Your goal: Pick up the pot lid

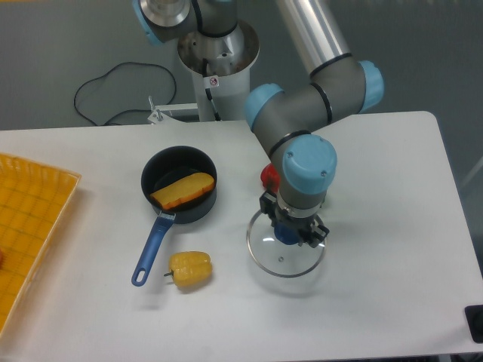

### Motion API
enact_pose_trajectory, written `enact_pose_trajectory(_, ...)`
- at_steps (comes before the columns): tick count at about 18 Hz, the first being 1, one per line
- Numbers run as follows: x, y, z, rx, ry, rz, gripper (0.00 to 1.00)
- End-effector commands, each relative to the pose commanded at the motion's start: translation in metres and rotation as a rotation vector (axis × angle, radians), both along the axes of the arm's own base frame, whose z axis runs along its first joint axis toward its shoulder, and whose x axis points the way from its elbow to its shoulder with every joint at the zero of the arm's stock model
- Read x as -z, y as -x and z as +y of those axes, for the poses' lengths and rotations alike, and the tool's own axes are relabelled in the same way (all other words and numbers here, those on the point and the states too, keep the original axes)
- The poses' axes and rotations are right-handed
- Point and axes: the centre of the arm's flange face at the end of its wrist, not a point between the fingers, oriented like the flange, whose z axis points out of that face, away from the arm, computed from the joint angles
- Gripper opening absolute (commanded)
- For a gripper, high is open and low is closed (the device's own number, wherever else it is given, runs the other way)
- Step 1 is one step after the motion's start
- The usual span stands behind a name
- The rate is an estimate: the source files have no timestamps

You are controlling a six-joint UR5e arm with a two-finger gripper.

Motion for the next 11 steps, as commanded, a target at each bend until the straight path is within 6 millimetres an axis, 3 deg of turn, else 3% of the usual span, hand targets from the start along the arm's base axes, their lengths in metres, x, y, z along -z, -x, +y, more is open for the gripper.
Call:
enact_pose_trajectory(4, -0.007, -0.021, 0.017, 0.006, 0.005, 0.0, 0.31)
enact_pose_trajectory(11, -0.018, -0.033, 0.017, 0.019, 0.015, -0.01, 0.32)
